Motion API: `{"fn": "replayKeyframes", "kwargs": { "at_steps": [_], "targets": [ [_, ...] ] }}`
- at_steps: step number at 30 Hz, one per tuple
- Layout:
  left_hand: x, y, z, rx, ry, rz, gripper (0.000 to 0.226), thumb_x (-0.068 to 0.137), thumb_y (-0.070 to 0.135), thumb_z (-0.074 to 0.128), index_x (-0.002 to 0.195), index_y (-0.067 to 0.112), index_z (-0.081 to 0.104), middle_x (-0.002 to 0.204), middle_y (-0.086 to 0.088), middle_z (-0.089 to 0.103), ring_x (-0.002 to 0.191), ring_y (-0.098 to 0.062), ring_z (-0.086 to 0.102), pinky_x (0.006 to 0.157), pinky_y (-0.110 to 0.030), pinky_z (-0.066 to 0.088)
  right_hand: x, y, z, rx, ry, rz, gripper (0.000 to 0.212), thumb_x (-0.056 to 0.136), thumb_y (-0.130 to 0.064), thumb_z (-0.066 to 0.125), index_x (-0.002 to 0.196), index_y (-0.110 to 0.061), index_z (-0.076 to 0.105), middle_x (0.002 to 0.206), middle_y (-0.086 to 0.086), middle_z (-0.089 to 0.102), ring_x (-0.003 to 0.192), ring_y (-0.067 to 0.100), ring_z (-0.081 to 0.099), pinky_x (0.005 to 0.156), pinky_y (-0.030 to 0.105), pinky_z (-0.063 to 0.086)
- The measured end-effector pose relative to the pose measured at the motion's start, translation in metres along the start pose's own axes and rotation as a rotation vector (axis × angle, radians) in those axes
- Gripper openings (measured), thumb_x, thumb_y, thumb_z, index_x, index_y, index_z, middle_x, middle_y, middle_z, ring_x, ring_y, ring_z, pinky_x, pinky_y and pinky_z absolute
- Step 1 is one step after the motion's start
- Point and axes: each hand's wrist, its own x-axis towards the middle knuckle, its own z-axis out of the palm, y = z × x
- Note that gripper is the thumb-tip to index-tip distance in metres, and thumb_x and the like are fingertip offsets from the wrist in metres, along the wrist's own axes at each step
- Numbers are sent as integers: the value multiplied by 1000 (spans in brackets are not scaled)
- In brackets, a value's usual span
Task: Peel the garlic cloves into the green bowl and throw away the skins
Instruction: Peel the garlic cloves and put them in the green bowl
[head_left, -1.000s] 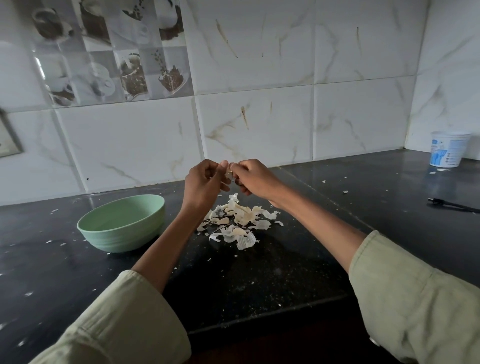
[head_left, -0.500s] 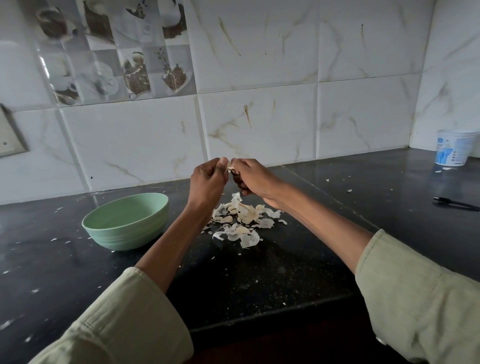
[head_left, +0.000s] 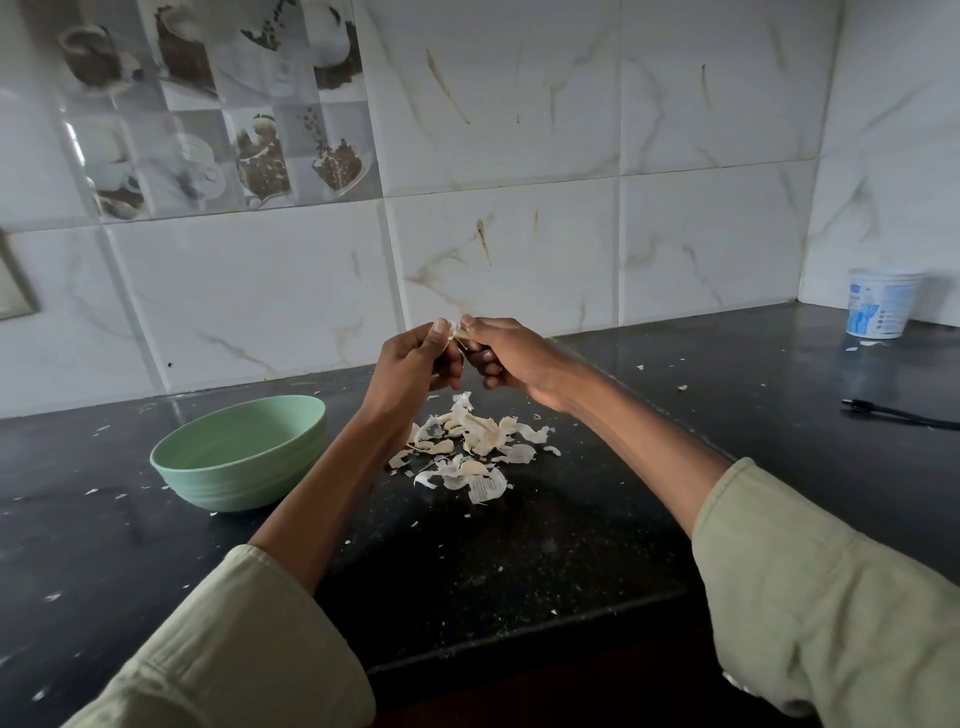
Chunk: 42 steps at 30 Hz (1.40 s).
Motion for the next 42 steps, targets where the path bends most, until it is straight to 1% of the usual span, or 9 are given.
{"fn": "replayKeyframes", "kwargs": {
  "at_steps": [3, 4, 7, 10, 19, 25, 32, 37, 42],
  "targets": [
    [0, -1, -2, -64, -39, -61, 39, 111, 33, 49, 82, 10, 61, 74, -4, 63, 68, -16, 59, 71, -28, 53, 2, 3, -1, -99, 47, -29, 33, 112, -38, 40, 127, -21, 63, 76, -4, 43, 67, 9, 40, 63, 23, 41],
    [0, 0, -2, -101, -54, -81, 37, 111, 32, 49, 83, 10, 62, 75, -4, 63, 69, -15, 60, 71, -28, 54, 3, 4, 0, -108, 64, -37, 34, 112, -38, 39, 130, -21, 62, 81, -1, 45, 70, 10, 42, 63, 24, 43],
    [-2, 1, 1, -138, -94, -91, 35, 111, 30, 49, 85, 10, 62, 75, -2, 60, 70, -13, 58, 69, -25, 53, 1, 3, 4, -109, 88, -60, 38, 112, -41, 38, 100, -20, 67, 83, 8, 50, 69, 13, 45, 60, 25, 43],
    [-3, 2, 5, -103, -107, -80, 35, 111, 32, 50, 87, 9, 62, 75, -3, 59, 69, -13, 56, 69, -25, 52, -1, 0, 4, -9, 86, -47, 52, 110, -48, 39, 77, -17, 64, 73, 4, 59, 65, 15, 46, 58, 25, 42],
    [-4, 9, 6, -141, -73, -127, 36, 110, 29, 49, 81, 12, 61, 70, 1, 60, 66, -12, 56, 69, -26, 50, 5, 2, 3, 109, 60, 5, 32, 109, -38, 48, 88, -20, 64, 75, -1, 60, 64, 12, 46, 57, 24, 42],
    [-6, 12, 4, -243, -116, -175, 32, 109, 27, 48, 81, 14, 58, 72, 0, 56, 66, -10, 54, 68, -23, 50, 4, 1, 2, 122, 15, -21, 34, 109, -38, 47, 85, -21, 65, 79, -1, 62, 70, 14, 48, 61, 26, 41],
    [-8, 16, -2, -336, -206, -237, 30, 107, 22, 44, 78, 18, 52, 68, 3, 44, 58, -11, 36, 63, -25, 34, 1, 1, -4, 124, -62, -29, 37, 109, -37, 50, 84, -25, 74, 84, 1, 65, 65, 11, 44, 59, 25, 39],
    [-4, 12, -3, -5, -75, -172, 33, 104, 23, 53, 73, 14, 57, 62, 1, 51, 54, -12, 43, 57, -22, 41, 5, 3, -7, -532, 159, -381, 42, 111, -27, 45, 80, -2, 54, 64, 4, 39, 58, 11, 35, 60, 32, 32],
    [-2, 7, -8, 158, -24, -64, 35, 106, 22, 57, 76, 5, 66, 62, -5, 61, 52, -13, 53, 55, -22, 49, 10, 11, -16, -825, 227, -457, 38, 109, -28, 48, 77, -9, 52, 61, 1, 51, 56, 17, 40, 58, 38, 36]
  ]
}}
